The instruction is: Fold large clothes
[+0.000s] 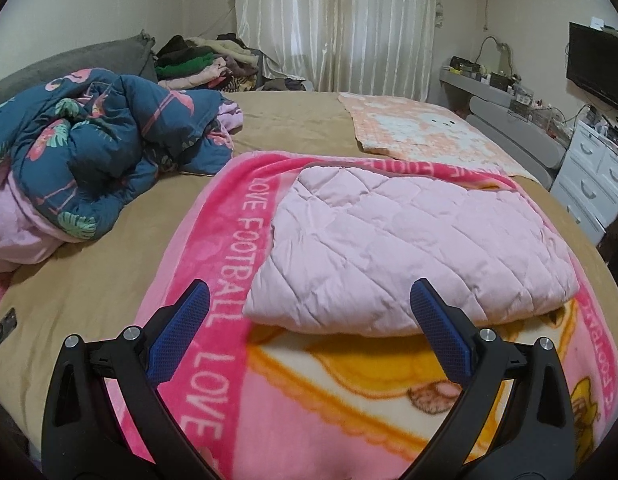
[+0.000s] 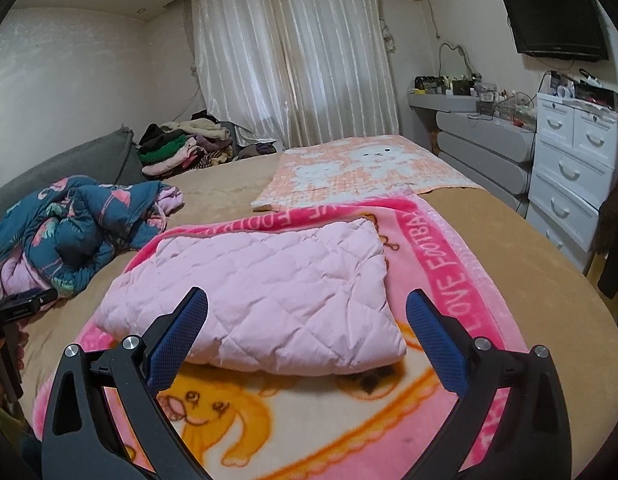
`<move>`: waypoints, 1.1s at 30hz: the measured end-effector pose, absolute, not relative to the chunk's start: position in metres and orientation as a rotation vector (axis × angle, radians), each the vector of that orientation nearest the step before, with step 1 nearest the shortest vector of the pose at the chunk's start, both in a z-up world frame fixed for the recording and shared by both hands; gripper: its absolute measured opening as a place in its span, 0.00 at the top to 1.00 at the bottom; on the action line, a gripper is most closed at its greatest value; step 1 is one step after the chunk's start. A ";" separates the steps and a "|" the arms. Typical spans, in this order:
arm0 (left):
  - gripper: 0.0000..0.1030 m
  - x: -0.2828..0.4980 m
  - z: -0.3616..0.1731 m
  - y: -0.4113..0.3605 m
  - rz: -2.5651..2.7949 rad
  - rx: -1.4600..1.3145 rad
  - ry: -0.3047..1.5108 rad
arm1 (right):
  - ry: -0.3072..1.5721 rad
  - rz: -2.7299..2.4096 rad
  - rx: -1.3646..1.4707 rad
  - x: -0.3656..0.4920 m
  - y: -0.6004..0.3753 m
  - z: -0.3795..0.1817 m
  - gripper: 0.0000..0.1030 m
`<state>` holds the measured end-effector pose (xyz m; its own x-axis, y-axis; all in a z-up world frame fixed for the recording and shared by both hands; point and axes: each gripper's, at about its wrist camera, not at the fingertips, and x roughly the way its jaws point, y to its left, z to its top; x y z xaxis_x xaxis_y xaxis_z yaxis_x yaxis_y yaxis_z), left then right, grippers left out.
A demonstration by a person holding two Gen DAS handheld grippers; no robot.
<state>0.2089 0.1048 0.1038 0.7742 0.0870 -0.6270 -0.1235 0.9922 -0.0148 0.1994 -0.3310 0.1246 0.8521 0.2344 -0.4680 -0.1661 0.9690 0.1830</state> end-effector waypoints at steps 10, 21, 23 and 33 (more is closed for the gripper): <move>0.09 0.173 0.108 0.089 0.075 -0.043 0.650 | 0.490 0.239 0.098 0.164 -0.318 0.127 0.04; 0.09 0.141 0.108 0.072 0.043 -0.024 0.617 | 0.475 0.262 0.067 0.138 -0.301 0.127 0.04; 0.09 0.137 0.106 0.068 0.039 -0.017 0.617 | 0.473 0.267 0.061 0.135 -0.299 0.126 0.04; 0.09 0.128 0.086 0.063 -0.007 -0.063 0.664 | 0.492 0.281 0.062 0.127 -0.293 0.111 0.04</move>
